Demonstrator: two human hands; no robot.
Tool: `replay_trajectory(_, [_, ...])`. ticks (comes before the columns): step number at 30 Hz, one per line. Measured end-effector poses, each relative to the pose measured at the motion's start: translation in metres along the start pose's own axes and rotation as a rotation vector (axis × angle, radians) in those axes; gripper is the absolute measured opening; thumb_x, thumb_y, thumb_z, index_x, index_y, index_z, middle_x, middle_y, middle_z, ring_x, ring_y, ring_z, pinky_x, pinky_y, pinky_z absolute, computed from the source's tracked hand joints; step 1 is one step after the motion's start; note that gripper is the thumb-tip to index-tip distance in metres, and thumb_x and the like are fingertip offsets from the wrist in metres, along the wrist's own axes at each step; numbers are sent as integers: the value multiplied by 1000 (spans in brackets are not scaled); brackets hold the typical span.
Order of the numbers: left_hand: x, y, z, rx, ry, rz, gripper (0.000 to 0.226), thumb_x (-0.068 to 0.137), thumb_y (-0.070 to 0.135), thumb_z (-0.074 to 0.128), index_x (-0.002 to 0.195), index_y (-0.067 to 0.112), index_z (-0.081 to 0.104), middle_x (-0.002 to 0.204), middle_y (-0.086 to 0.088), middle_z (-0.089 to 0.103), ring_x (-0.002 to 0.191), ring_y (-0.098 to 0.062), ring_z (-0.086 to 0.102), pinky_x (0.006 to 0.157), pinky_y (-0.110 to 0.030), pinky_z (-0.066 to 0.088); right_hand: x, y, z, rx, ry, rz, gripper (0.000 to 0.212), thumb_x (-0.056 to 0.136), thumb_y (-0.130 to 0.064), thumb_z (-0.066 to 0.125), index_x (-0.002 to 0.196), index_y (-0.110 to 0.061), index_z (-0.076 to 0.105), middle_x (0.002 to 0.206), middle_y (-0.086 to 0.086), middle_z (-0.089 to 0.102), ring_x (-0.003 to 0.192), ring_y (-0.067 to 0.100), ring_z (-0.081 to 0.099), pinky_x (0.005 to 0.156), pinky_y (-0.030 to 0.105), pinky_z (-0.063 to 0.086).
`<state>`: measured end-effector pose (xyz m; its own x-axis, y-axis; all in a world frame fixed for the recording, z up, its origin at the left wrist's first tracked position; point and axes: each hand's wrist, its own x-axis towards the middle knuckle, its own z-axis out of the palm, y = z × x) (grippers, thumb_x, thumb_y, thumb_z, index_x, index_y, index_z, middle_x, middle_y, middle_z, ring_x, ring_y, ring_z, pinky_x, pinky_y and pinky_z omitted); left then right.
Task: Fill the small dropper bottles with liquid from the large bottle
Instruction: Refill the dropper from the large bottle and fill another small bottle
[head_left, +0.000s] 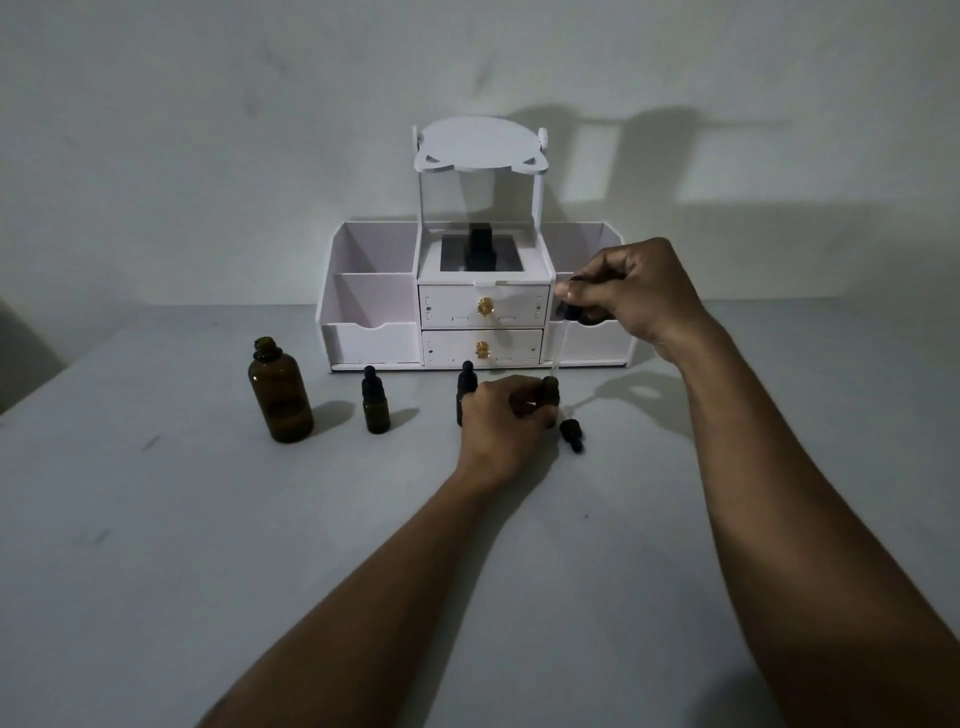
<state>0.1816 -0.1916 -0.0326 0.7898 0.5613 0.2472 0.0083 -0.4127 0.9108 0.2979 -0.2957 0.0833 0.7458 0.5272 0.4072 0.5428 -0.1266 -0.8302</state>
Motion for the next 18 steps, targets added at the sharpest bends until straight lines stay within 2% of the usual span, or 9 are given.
replay_trajectory(3, [-1, 1, 0, 2, 9, 6, 28, 82, 10, 74, 110, 14, 74, 89, 10, 72, 77, 7, 66, 78, -8, 51, -1, 0, 0, -4, 14, -33, 10, 76, -5, 83, 78, 0, 75, 60, -3, 73, 60, 14, 74, 71, 43, 63])
replay_trajectory(4, [-1, 1, 0, 1, 7, 6, 28, 82, 10, 74, 110, 14, 74, 92, 9, 74, 76, 7, 66, 79, -9, 50, -1, 0, 0, -12, 26, -46, 11, 76, -6, 83, 79, 1, 74, 63, -1, 74, 61, 15, 75, 70, 43, 63])
replay_trajectory(7, [-2, 2, 1, -11, -3, -17, 30, 85, 9, 73, 115, 13, 72, 100, 5, 73, 76, 6, 64, 58, 1, 43, -1, -1, 0, -12, 38, -59, 14, 76, -6, 83, 81, 4, 74, 70, 7, 74, 63, 17, 75, 66, 40, 63])
replay_trajectory(9, [-2, 1, 1, -8, 2, -15, 32, 86, 10, 72, 118, 13, 71, 101, 6, 72, 80, 6, 64, 57, 2, 41, 0, 1, 0, -7, 42, -50, 13, 76, -7, 83, 81, 2, 75, 68, 4, 75, 63, 18, 75, 65, 38, 62])
replay_trajectory(11, [-2, 1, 1, -9, 0, -17, 34, 86, 11, 73, 120, 13, 69, 105, 4, 73, 84, 3, 65, 63, 1, 45, 1, 0, -1, -20, 37, -47, 13, 75, -11, 85, 81, -3, 77, 69, 4, 76, 65, 21, 75, 66, 43, 63])
replay_trajectory(13, [-4, 3, 2, -6, -8, -30, 43, 86, 13, 73, 127, 13, 64, 112, 2, 72, 93, -2, 66, 80, -10, 51, 0, -3, -1, -43, 42, -53, 11, 76, -16, 84, 81, -8, 78, 71, 3, 76, 66, 19, 75, 65, 44, 63])
replay_trajectory(16, [-7, 2, -2, 8, -48, -48, 60, 85, 19, 76, 139, 17, 53, 123, -1, 64, 104, -9, 61, 91, -21, 48, -1, -15, -4, -21, 128, -115, 9, 76, -18, 84, 81, -14, 77, 69, -6, 74, 60, 3, 71, 60, 24, 57])
replay_trajectory(18, [-13, 4, -11, 24, -104, -35, 64, 84, 22, 77, 142, 20, 49, 128, 0, 61, 108, -10, 58, 93, -22, 49, -1, -24, -7, 12, 208, -152, 9, 75, -22, 84, 79, -19, 77, 70, -8, 74, 61, 4, 70, 62, 23, 55])
